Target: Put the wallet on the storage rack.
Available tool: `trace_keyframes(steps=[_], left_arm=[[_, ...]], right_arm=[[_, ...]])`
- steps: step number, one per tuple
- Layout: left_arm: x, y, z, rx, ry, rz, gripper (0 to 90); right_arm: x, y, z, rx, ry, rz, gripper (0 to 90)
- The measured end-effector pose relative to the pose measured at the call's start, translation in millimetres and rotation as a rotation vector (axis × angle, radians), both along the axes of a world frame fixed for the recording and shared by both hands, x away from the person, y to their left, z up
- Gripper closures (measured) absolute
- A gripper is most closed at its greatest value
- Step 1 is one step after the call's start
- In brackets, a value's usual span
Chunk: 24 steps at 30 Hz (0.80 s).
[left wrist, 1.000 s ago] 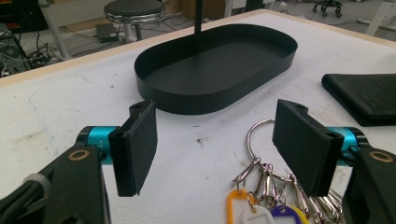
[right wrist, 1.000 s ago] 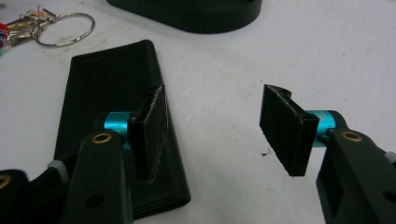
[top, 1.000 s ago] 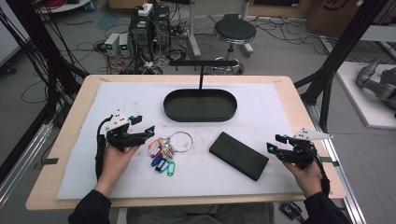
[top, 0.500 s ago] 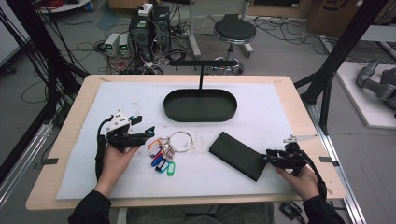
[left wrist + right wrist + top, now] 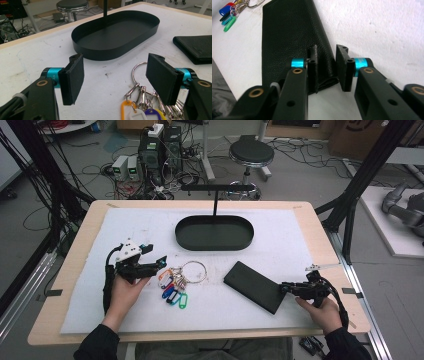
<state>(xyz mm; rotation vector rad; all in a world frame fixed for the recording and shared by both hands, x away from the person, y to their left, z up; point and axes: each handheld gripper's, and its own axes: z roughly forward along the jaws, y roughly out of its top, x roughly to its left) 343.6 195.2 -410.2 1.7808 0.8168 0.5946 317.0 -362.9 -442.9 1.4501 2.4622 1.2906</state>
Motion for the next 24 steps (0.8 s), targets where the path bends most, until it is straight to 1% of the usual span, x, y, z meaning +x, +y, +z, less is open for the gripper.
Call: trace_keyframes(steps=[1, 2, 3, 4, 5, 6, 7, 8, 9, 10, 11, 13, 14, 15, 16, 17, 18, 19, 21, 22, 23, 24], left_arm=[[0.0, 0.1, 0.1, -0.001, -0.001, 0.002, 31.0], [-0.1, 0.4, 0.2, -0.006, -0.003, 0.004, 31.0], [-0.1, 0.4, 0.2, -0.006, -0.003, 0.004, 30.9], [0.0, 0.6, 0.2, -0.006, -0.004, 0.005, 30.9], [-0.1, 0.8, 0.3, -0.006, -0.003, 0.003, 31.0], [-0.4, 0.8, 0.6, -0.011, -0.003, 0.002, 31.0], [-0.4, 0.8, 0.6, -0.011, -0.003, 0.002, 31.0], [-0.6, 0.6, 0.8, -0.017, -0.004, 0.0, 31.0], [-0.8, 0.8, 1.4, -0.021, -0.003, -0.004, 31.0], [-1.1, 0.1, 2.0, -0.027, -0.003, -0.004, 31.0], [-1.3, -0.9, 2.7, -0.034, -0.004, -0.005, 31.0], [-2.0, -4.9, 5.5, -0.048, -0.01, -0.018, 30.9], [-2.0, -4.9, 5.5, -0.048, -0.01, -0.018, 31.0], [-2.2, -9.3, 7.1, -0.059, -0.012, -0.033, 30.9], [-2.2, -11.3, 7.9, -0.056, -0.013, -0.041, 31.0], [-2.2, -11.3, 7.9, -0.056, -0.013, -0.041, 31.0], [-2.5, -16.6, 9.0, -0.062, -0.012, -0.059, 31.0], [-2.6, -18.9, 9.6, -0.062, -0.013, -0.068, 30.9], [-2.7, -21.3, 10.3, -0.062, -0.013, -0.078, 31.0], [-2.9, -24.2, 10.6, -0.071, -0.01, -0.087, 31.0], [-2.6, -28.6, 11.7, -0.083, -0.004, -0.112, 30.9], [-2.6, -28.6, 11.7, -0.083, -0.004, -0.112, 30.9]], right_arm=[[0.0, 0.0, 0.0, 0.0, 0.0, 0.0, 76.7], [-1.1, 2.1, 4.2, 0.003, -0.04, 0.008, 78.4], [-1.1, 2.1, 4.2, 0.003, -0.04, 0.008, 78.4], [-2.0, 3.9, 6.6, 0.008, -0.06, 0.012, 79.0], [-2.7, 5.6, 8.7, 0.008, -0.083, 0.016, 79.4], [-4.7, 9.8, 13.1, 0.012, -0.125, 0.027, 80.1], [-4.7, 9.8, 13.1, 0.012, -0.125, 0.027, 80.1], [-7.1, 13.7, 17.6, 0.01, -0.178, 0.041, 80.5], [-7.1, 13.7, 17.6, 0.01, -0.178, 0.041, 80.5], [-10.3, 17.6, 23.0, 0.0, -0.24, 0.058, 80.9], [-11.4, 19.2, 25.2, -0.005, -0.274, 0.071, 80.9], [-14.4, 23.1, 28.8, -0.021, -0.32, 0.091, 81.0], [-15.5, 24.8, 30.0, -0.03, -0.339, 0.098, 81.0], [-16.7, 26.3, 31.2, -0.034, -0.352, 0.106, 81.0], [-17.4, 27.4, 32.1, -0.039, -0.369, 0.116, 81.0], [-17.4, 27.4, 32.1, -0.039, -0.369, 0.116, 81.0], [-18.6, 29.4, 33.7, -0.045, -0.397, 0.134, 81.0], [-19.5, 30.3, 34.3, -0.052, -0.413, 0.143, 81.1], [-20.8, 31.6, 35.4, -0.056, -0.429, 0.156, 81.1], [-21.3, 31.9, 35.8, -0.057, -0.437, 0.164, 81.0], [-21.6, 32.0, 36.1, -0.059, -0.447, 0.172, 81.1], [-21.6, 32.0, 36.1, -0.059, -0.447, 0.172, 81.1]])
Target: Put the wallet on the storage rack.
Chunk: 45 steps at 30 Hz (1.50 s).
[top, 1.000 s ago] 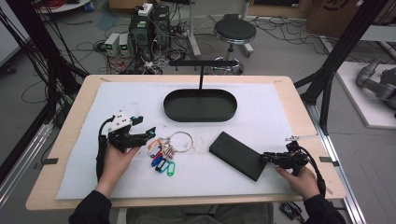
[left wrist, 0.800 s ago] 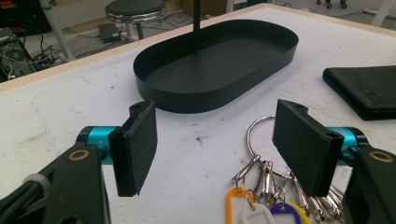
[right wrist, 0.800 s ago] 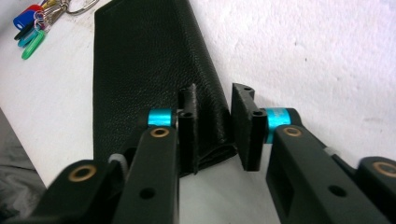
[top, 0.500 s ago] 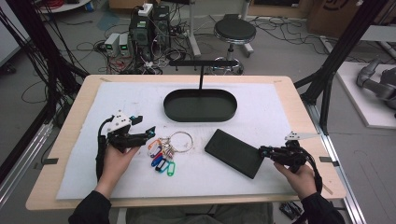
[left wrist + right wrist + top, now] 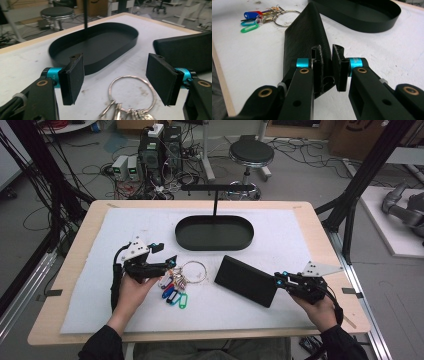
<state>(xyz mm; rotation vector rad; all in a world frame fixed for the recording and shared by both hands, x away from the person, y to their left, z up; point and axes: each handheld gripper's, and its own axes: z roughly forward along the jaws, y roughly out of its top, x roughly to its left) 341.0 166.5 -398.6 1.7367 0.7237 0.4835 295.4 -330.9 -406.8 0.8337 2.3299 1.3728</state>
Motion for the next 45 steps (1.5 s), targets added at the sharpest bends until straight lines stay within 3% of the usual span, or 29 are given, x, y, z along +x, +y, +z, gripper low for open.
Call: trace_keyframes(steps=[7, 22, 29, 36, 40, 43, 45], left_arm=[[2.2, -21.4, 1.9, -0.047, 0.011, -0.075, 30.8], [7.5, -86.0, -3.5, 0.018, 0.053, -0.298, 27.1], [11.9, -103.6, -12.4, 0.05, 0.081, -0.363, 27.2], [16.2, -114.0, -17.1, 0.031, 0.107, -0.399, 27.2], [18.3, -120.3, -21.9, 0.016, 0.132, -0.463, 30.9], [17.1, -121.9, -22.3, 0.028, 0.126, -0.506, 37.2], [13.5, -124.2, -22.3, 0.047, 0.118, -0.548, 47.0]], right_arm=[[-5.0, -1.4, 2.5, -0.007, -0.052, 0.075, 81.2], [-11.6, -3.9, 5.6, 0.004, -0.098, 0.204, 81.2], [-12.9, -7.3, 6.2, 0.008, -0.105, 0.261, 81.2], [-13.6, -9.5, 6.2, 0.015, -0.104, 0.291, 81.2], [-13.7, -10.4, 6.1, 0.022, -0.102, 0.315, 81.1], [-13.4, -11.3, 6.0, 0.025, -0.098, 0.315, 81.1], [-12.4, -12.0, 5.6, 0.027, -0.094, 0.311, 80.9]])
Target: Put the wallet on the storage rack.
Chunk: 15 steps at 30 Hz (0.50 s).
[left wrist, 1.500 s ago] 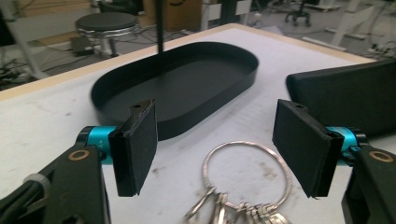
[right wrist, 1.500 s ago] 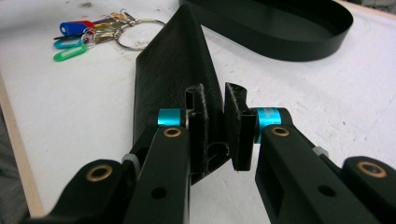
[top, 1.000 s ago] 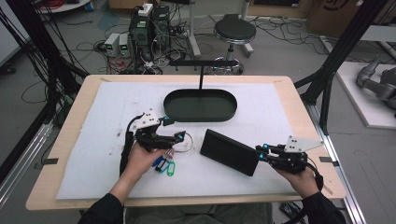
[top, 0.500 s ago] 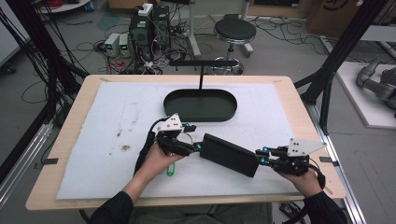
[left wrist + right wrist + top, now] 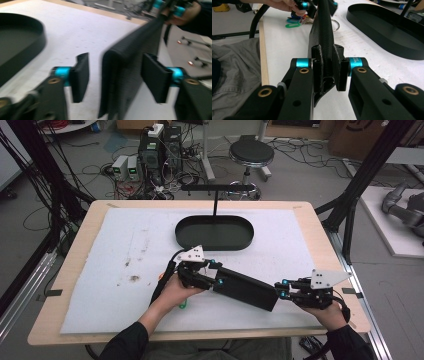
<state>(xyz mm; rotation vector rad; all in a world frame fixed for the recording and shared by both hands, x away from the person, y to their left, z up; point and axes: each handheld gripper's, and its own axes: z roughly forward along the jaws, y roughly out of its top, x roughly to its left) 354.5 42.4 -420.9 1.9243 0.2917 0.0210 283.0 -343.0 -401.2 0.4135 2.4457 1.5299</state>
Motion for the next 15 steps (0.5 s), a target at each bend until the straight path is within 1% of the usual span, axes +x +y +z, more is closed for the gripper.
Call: trace_keyframes(steps=[1, 3, 4, 5, 6, 7, 9, 10, 11, 12, 13, 14, 15], left_arm=[[-1.6, -0.6, 0.7, 0.016, -0.015, -0.002, 49.2], [-2.1, 1.4, 2.1, 0.016, -0.02, -0.005, 58.1], [-1.9, 3.2, 2.7, 0.014, -0.021, -0.011, 60.9], [-1.8, 4.6, 3.0, 0.012, -0.02, -0.021, 60.9], [-2.5, 5.3, 3.3, 0.013, -0.024, -0.026, 64.4], [-3.7, 5.8, 3.3, 0.014, -0.03, -0.027, 64.4], [-5.6, 7.3, 3.1, 0.007, -0.037, -0.037, 67.5], [-6.3, 8.2, 3.4, 0.01, -0.04, -0.041, 69.0], [-8.1, 9.5, 3.3, 0.0, -0.038, -0.045, 71.6], [-8.1, 9.5, 3.3, 0.0, -0.038, -0.045, 72.3], [-11.6, 10.6, 2.5, -0.007, -0.049, -0.041, 72.6], [-11.6, 10.6, 2.5, -0.007, -0.049, -0.041, 72.9], [-14.8, 11.9, 1.1, -0.029, -0.045, -0.034, 73.3]], right_arm=[[0.9, -0.4, -0.3, -0.001, 0.003, -0.004, 80.9], [1.6, -1.0, -0.5, -0.001, 0.005, -0.008, 80.7], [2.0, -1.3, -0.7, 0.0, 0.006, -0.01, 80.4], [2.0, -1.3, -0.7, 0.0, 0.006, -0.01, 80.4], [2.7, -0.8, -1.0, -0.004, 0.009, -0.024, 79.6], [2.7, -0.8, -1.0, -0.004, 0.009, -0.024, 79.6], [3.9, -0.4, -1.4, -0.007, 0.01, -0.034, 78.1], [4.5, -0.1, -1.7, -0.006, 0.015, -0.041, 77.4], [5.7, 0.4, -2.1, -0.002, 0.021, -0.053, 71.6], [5.7, 0.4, -2.1, -0.002, 0.021, -0.053, 71.6], [8.6, 2.2, -3.9, -0.012, 0.05, -0.086, 59.0], [10.8, 2.7, -5.1, -0.014, 0.071, -0.099, 55.2], [12.2, 2.6, -6.2, -0.006, 0.085, -0.102, 53.2]])
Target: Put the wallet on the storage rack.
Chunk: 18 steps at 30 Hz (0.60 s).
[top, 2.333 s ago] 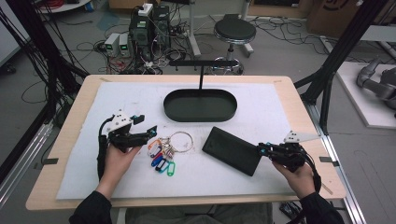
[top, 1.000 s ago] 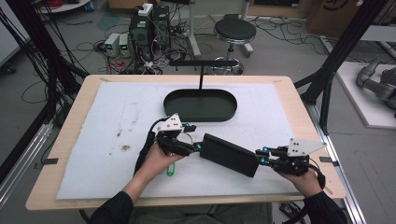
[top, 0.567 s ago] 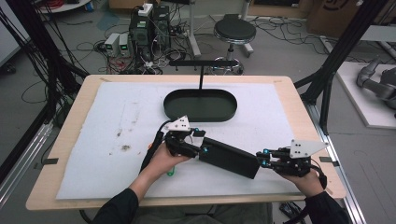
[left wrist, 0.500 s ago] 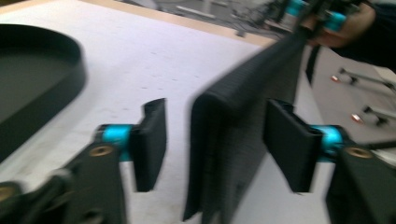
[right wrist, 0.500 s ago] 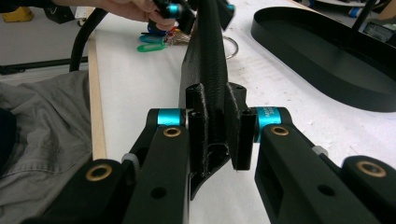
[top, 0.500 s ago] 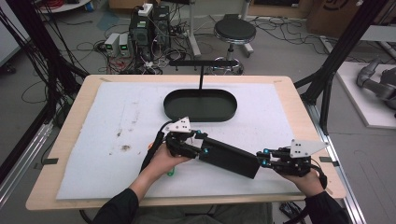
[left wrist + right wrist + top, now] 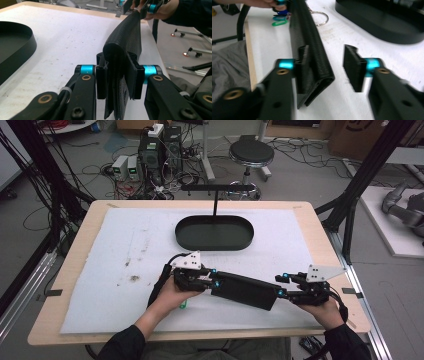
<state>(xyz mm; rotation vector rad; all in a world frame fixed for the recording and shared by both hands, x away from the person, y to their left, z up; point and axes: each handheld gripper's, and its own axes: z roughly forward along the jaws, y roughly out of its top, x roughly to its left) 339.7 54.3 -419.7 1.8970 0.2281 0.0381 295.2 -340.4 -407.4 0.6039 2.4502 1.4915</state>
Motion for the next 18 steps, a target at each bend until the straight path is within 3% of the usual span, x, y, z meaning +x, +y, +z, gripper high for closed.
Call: trace_keyframes(steps=[3, 5, 8, 10, 15, 16, 18], left_arm=[[-2.2, 1.9, 0.5, -0.015, -0.004, 0.003, 74.1], [-5.9, 5.8, 4.0, -0.037, -0.035, 0.018, 74.8], [-7.4, 11.6, 7.3, -0.07, -0.045, 0.032, 75.3], [-7.3, 14.1, 8.1, -0.076, -0.044, 0.034, 75.4], [-9.3, 24.9, 13.9, -0.166, -0.034, 0.032, 75.4], [-11.2, 28.3, 17.2, -0.201, -0.041, 0.027, 75.4], [-12.0, 29.7, 18.6, -0.209, -0.048, 0.026, 75.4]], right_arm=[[2.0, -1.7, -2.2, 0.036, 0.012, -0.015, 47.1], [7.0, -3.6, -3.7, 0.083, 0.06, -0.028, 42.2], [9.6, -2.7, -4.0, 0.12, 0.085, -0.019, 41.0], [10.6, 1.2, -3.8, 0.125, 0.085, -0.013, 40.7], [14.6, 12.8, -4.1, 0.128, 0.097, 0.002, 39.5], [17.8, 18.9, -4.3, 0.138, 0.107, 0.012, 40.6], [19.3, 21.9, -3.8, 0.153, 0.108, 0.025, 43.3]])
